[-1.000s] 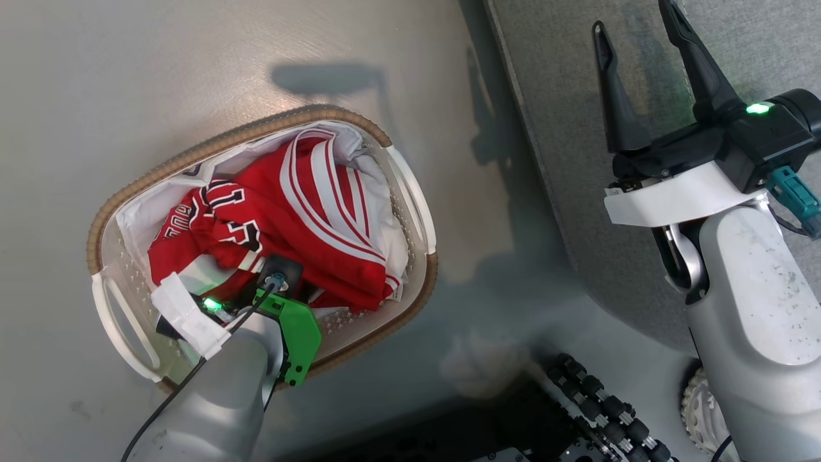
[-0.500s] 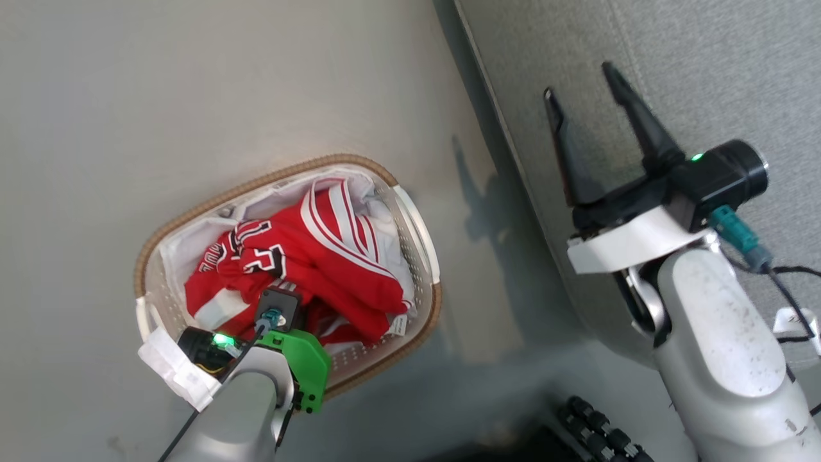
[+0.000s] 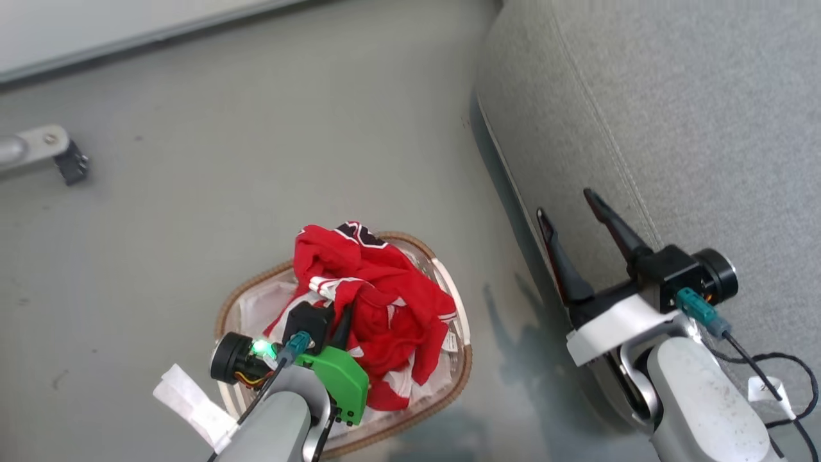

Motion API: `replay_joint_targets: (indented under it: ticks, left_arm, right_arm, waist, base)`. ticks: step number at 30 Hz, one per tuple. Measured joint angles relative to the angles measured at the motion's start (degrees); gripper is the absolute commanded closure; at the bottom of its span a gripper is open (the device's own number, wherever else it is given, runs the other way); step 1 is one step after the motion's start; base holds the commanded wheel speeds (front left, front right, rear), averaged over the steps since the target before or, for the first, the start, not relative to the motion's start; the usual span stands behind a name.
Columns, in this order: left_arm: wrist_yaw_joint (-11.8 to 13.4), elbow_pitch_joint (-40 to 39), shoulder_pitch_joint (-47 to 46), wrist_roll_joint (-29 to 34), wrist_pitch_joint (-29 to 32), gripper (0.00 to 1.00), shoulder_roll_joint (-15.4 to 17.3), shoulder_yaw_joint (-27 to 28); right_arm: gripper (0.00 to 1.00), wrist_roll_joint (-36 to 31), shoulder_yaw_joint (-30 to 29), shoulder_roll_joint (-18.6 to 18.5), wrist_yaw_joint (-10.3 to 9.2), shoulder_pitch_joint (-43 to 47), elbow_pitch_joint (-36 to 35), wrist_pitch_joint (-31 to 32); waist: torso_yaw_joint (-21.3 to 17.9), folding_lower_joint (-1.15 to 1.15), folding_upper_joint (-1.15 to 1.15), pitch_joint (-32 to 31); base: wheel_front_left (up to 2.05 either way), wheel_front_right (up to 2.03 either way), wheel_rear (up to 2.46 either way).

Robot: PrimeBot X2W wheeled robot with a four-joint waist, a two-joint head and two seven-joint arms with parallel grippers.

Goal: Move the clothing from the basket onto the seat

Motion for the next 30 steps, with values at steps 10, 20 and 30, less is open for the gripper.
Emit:
replay_joint_targets:
  ticks: [10,20,30]
  left_arm:
    - [-1.48,-18.24,5.52,4.74,-0.03,1.0,0.11,5.92]
    - [-3.48,-32.25,6.39,6.8,-0.04,1.0,0.01,7.62]
    - [-3.85,-33.46,5.58,6.21,-0.04,1.0,0.01,6.16]
  right_arm:
    - [0.0,0.01,0.42,0.71,0.0,5.03,1.69,0.0]
    - [0.0,0.0,1.13,1.14,0.0,8.19,2.3,0.0]
    - [0.0,1.53,10.32,-0.04,0.0,8.78,1.7,0.0]
  waist:
    - [3.65,0.0,0.0,-10.76]
    - [6.15,0.0,0.0,-17.99]
    - [6.85,0.0,0.0,-19.97]
  base:
    - [0.0,0.0,0.0]
    - [0.0,0.0,0.0]
    - [0.0,0.0,0.0]
